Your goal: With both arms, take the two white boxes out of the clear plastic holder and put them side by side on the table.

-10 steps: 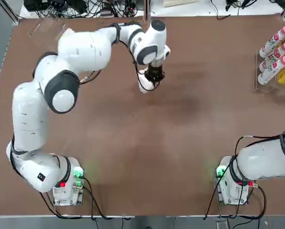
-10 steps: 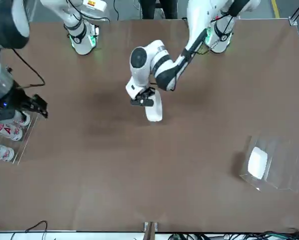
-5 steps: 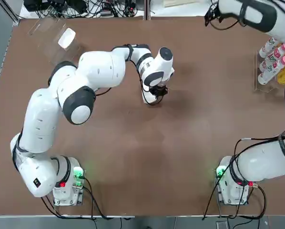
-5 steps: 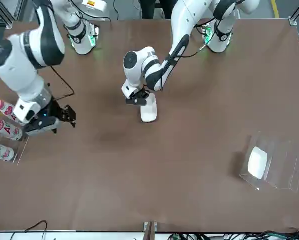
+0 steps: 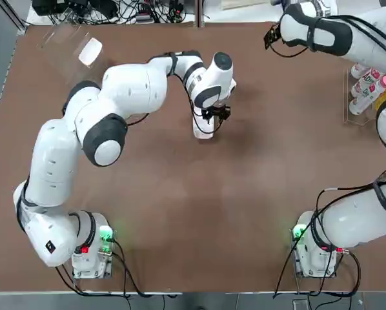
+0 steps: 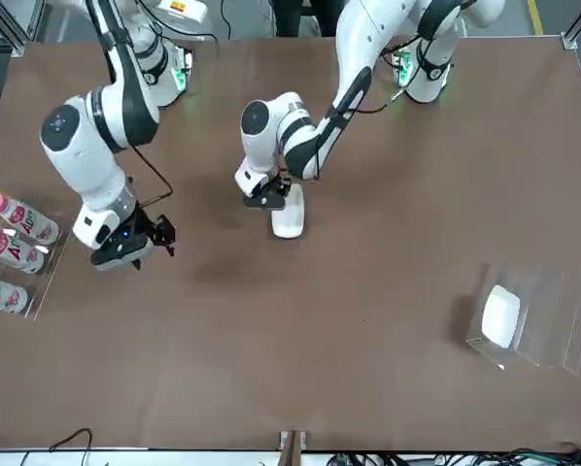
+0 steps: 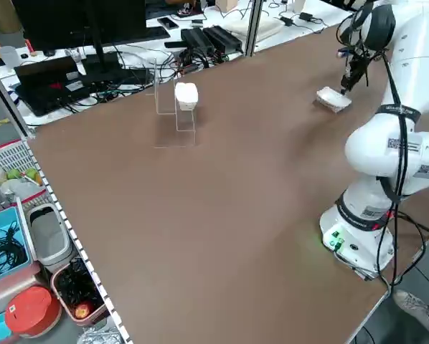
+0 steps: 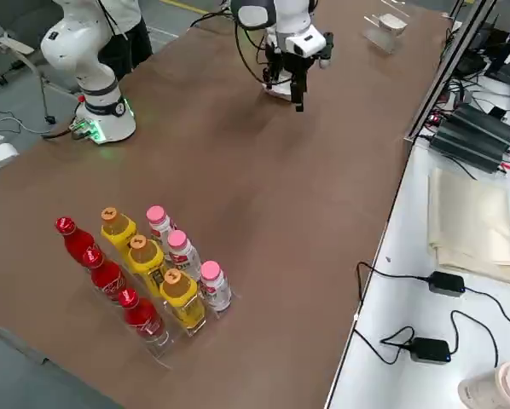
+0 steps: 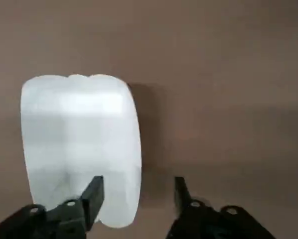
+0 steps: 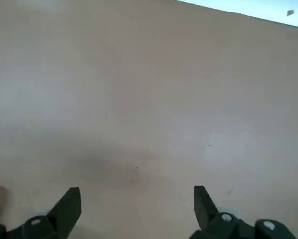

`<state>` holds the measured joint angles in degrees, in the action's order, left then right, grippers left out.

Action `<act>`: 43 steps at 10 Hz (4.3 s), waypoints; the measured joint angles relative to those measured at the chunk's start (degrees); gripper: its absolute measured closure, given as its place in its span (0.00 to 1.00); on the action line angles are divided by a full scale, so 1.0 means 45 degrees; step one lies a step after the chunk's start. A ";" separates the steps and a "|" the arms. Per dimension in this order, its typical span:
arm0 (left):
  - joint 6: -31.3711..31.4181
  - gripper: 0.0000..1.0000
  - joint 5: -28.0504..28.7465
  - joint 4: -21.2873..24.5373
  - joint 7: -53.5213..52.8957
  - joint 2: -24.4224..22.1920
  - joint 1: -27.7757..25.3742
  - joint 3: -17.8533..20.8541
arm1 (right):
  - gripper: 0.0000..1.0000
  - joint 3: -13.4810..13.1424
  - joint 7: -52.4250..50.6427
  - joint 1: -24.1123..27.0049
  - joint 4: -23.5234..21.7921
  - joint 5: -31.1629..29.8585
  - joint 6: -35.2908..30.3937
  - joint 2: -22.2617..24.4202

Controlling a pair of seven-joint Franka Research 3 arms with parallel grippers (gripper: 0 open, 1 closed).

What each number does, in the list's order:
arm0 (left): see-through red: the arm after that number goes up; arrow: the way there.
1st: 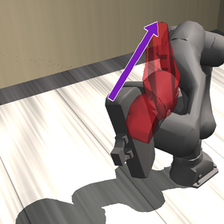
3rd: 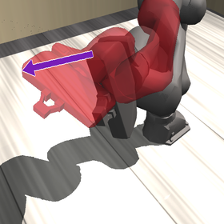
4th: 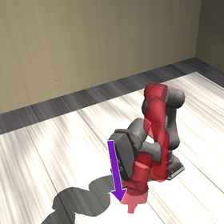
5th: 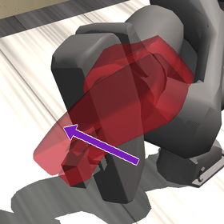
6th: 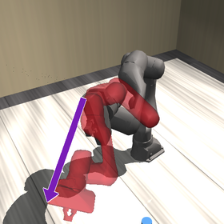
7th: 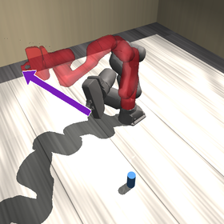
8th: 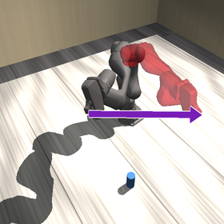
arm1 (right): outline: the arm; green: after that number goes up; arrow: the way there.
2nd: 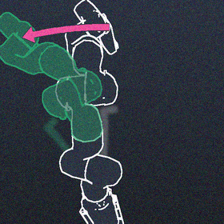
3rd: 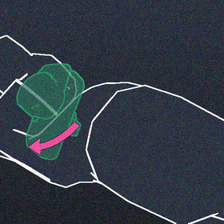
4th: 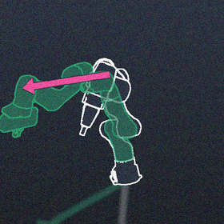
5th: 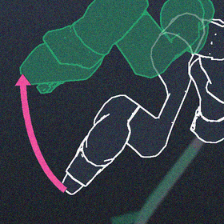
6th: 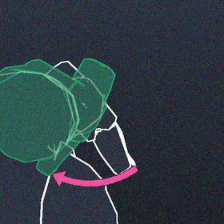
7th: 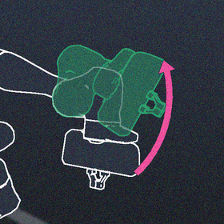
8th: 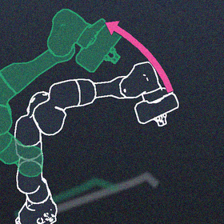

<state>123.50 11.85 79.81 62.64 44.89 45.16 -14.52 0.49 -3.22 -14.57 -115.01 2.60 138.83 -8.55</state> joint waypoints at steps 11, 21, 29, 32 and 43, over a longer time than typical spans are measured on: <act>-0.2690 0.15 0.1071 0.2929 -1.1331 -0.4656 -0.9467 0.0114 | 0.00 -0.0011 0.3783 -0.4370 -0.2357 0.0019 0.4221 -0.1224; 0.0761 0.24 0.4834 0.3293 -1.7067 -0.2558 -1.2217 0.0154 | 0.00 -0.3100 0.7851 -1.0418 -0.1779 0.0248 0.5047 -0.3670; 0.0761 0.95 0.5152 0.3266 -1.7145 -0.2265 -1.2314 0.0136 | 0.03 -0.3410 0.7862 -1.1032 -0.1270 0.1607 0.6477 -0.5033; 0.0226 0.98 0.4845 0.2952 -1.6814 -0.2474 -1.2240 -0.0146 | 0.13 -0.3551 0.7862 -1.1031 -0.1237 0.1615 0.6475 -0.5042; -0.3249 0.98 0.3170 0.2509 -0.7296 -0.3088 -1.1059 -0.4737 | 0.98 -0.3871 0.7868 -1.0973 -0.1185 0.1623 0.6459 -0.5200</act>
<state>108.88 26.12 91.10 29.81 31.00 -4.61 -35.84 -16.93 32.19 -63.95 -120.34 9.90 167.90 -31.95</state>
